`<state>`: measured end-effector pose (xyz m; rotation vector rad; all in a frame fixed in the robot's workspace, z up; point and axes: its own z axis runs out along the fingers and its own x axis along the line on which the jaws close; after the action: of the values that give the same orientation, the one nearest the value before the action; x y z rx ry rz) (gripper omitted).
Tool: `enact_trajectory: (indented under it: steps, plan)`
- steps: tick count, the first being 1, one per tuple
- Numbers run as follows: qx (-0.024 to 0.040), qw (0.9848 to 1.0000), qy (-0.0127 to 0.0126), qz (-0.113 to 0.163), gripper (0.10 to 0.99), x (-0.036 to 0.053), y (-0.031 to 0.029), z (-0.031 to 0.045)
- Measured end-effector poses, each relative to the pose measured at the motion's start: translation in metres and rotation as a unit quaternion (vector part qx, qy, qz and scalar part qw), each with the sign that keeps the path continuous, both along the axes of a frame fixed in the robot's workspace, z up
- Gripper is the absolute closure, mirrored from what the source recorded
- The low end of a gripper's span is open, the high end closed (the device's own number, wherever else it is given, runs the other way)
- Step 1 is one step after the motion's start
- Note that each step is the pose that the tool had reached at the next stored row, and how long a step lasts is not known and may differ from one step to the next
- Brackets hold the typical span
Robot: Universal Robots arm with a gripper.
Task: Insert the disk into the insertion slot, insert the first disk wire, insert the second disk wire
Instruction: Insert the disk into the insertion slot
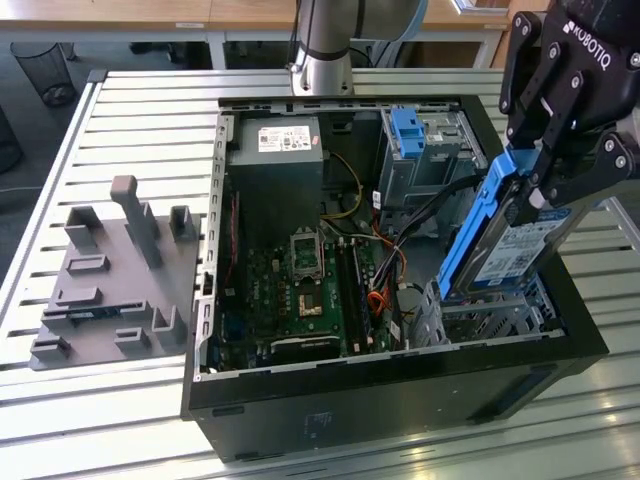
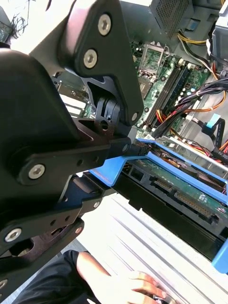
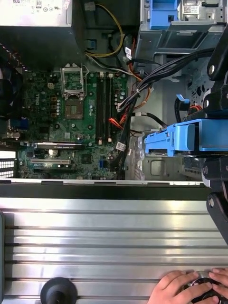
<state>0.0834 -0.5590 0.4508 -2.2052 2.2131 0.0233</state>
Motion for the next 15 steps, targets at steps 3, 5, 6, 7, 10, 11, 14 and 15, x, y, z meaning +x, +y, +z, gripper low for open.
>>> enact_trajectory:
  steps: [3,5,6,7,10,11,14,15]
  plan:
    - [0.0,1.0,0.0,0.0,0.722,0.0,0.0012,-0.0024]
    - [0.0,1.0,0.0,0.0,0.722,0.0,0.0024,-0.0036]
    - [0.0,1.0,0.0,0.0,0.722,0.0,0.0029,-0.0043]
    - [0.0,1.0,0.0,0.0,0.722,0.0,0.0032,-0.005]
    - [0.0001,1.0,0.0,0.0,0.722,0.0,0.0037,-0.007]
    - [0.0001,1.0,0.0,0.0,0.722,0.0,0.0038,-0.0077]
    - [-0.0001,1.0,0.0,0.0,0.722,0.0,0.0038,-0.0093]
    - [0.0,1.0,0.0,0.0,0.722,0.0,0.0038,-0.01]
